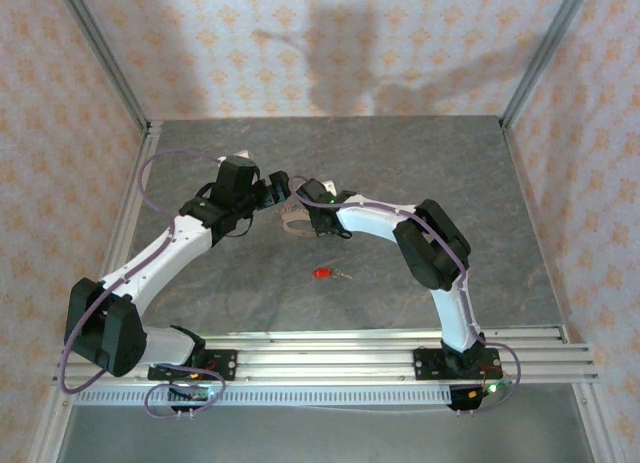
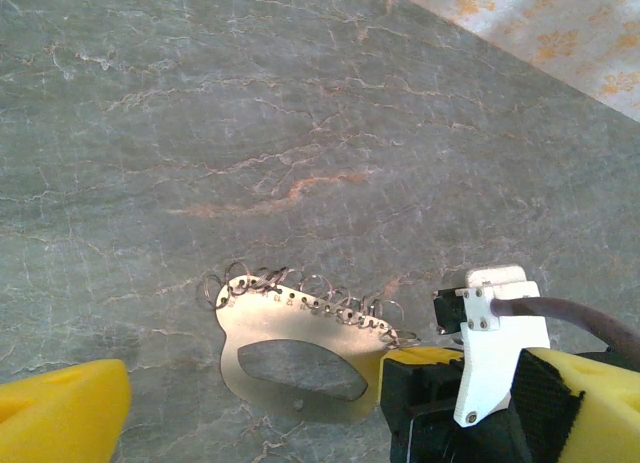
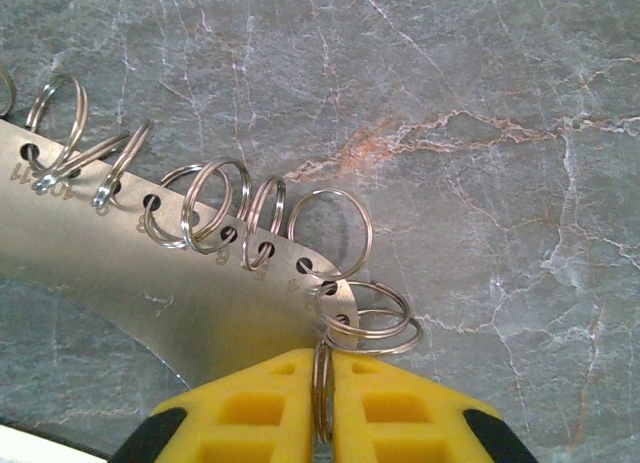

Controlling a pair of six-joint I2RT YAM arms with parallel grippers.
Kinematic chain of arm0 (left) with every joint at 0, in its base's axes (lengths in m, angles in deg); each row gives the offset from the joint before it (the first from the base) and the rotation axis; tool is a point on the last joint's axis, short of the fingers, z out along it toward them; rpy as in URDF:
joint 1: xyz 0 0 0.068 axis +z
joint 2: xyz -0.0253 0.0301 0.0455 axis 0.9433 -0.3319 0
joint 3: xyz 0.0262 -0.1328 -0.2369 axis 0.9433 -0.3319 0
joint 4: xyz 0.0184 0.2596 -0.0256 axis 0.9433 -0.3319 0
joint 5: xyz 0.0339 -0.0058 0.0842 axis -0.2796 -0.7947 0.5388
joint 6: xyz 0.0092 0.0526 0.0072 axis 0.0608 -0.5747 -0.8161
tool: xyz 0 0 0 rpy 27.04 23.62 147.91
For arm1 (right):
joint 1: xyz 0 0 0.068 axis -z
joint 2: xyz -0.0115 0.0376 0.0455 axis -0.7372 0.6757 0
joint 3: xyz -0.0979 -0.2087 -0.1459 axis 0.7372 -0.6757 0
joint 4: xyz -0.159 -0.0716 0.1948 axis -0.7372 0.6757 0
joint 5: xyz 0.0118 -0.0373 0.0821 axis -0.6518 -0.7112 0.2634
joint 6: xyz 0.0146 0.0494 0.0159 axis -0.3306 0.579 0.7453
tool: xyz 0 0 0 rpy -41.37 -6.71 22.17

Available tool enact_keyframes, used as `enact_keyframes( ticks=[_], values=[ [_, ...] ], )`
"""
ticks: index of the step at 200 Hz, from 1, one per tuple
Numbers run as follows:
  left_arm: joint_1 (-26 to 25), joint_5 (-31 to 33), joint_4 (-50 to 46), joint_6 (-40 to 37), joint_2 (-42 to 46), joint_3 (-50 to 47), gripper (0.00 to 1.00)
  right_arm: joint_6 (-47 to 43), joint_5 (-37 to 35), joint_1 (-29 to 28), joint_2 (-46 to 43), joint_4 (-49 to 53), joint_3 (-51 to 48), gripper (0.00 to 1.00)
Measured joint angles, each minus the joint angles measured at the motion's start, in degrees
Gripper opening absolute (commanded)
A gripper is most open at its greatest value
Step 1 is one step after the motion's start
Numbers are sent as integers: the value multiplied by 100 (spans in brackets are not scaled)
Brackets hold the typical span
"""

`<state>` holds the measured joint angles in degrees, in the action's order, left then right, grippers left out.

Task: Put the keys on the keyring

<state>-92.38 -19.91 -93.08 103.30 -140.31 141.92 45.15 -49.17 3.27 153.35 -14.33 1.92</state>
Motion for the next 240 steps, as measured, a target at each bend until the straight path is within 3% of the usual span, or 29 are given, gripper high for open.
enact_keyframes(
  ticks=[14,62,85,118,161,195,240],
  values=[
    [0,0,-2,2,0,0,99,-20,-37,0,0,0,0,0],
    [0,2,-2,0,0,0,100,-74,-63,2,-22,0,0,0],
    [0,-4,-2,-2,0,2,100,-157,245,70,-282,13,-37,0],
    [109,-199,4,-2,9,44,100,-201,1300,439,-1377,-205,-249,0],
    [470,-673,44,-24,105,146,100,-28,3239,1176,-2588,-1425,-957,0],
    [542,-946,68,-44,254,433,100,382,4607,1552,-2771,-2337,-1475,0],
    [542,-1491,391,-332,308,671,100,863,5740,1784,-2815,-3134,-1543,0]
  ],
)
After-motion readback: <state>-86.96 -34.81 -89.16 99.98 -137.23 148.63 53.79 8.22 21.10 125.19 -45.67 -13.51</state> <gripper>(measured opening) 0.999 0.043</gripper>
